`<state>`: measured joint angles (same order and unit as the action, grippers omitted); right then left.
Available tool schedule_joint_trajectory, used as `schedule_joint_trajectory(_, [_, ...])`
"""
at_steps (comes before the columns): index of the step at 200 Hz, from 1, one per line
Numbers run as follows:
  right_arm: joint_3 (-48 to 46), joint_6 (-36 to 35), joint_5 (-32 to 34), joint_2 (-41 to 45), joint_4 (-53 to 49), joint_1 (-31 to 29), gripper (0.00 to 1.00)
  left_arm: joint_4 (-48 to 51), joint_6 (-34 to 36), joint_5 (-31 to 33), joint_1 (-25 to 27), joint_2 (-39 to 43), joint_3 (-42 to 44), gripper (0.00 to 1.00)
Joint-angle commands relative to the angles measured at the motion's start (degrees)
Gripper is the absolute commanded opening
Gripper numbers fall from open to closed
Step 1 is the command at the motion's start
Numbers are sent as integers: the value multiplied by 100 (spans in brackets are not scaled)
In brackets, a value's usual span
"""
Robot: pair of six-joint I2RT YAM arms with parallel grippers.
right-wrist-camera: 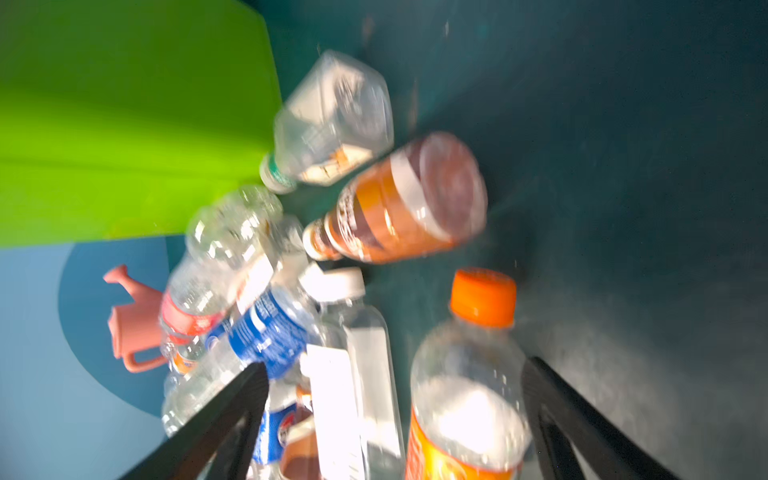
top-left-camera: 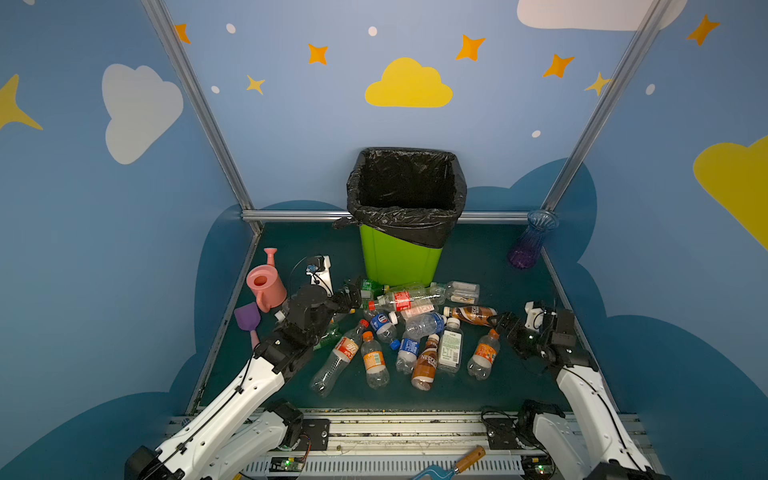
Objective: Throw the plastic bottles in the bin
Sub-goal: 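Drop the bottle in the bin with the left gripper while the right reaches forward, then grasp the orange-capped bottle with the right gripper and lift it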
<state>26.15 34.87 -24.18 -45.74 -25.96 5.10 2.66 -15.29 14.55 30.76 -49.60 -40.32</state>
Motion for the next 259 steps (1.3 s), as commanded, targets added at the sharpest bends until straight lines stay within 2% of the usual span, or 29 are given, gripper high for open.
schedule_joint_trajectory(1, [-161, 195, 377, 196, -559, -247, 89, -10, -97, 99, -22, 50, 41, 100])
schedule_joint_trajectory(39, [-310, 195, 661, 131, -810, -627, 88, 152, -202, 154, -24, 43, 97, 100])
schedule_joint_trajectory(97, [-541, 362, 651, -525, -99, -1039, 83, 108, -286, 143, -27, 65, 235, 100])
schedule_joint_trajectory(138, [-599, 359, 703, -859, 109, -1135, 66, 174, -293, 145, -27, 56, 220, 100])
schedule_joint_trajectory(176, [-660, 504, 758, -501, 51, -1137, 50, 165, -324, 188, -27, 5, 235, 100])
schedule_joint_trajectory(192, [-584, 610, 746, -204, -50, -1134, 49, 172, -409, 292, -27, -31, 251, 100])
schedule_joint_trajectory(206, [-341, 607, 815, 117, -306, -1134, 48, 185, -505, 503, -27, -71, 268, 100])
schedule_joint_trajectory(227, [494, 365, 1189, 630, -864, -1134, 48, 182, -548, 783, -27, -144, 329, 100])
schedule_joint_trajectory(246, [1840, -287, 1887, 944, -1186, -1094, 48, 190, -610, 1094, -81, -222, 414, 100])
schedule_joint_trajectory(259, [2944, -774, 2269, 834, -1269, -1058, 49, 226, -688, 1157, -168, -267, 458, 100])
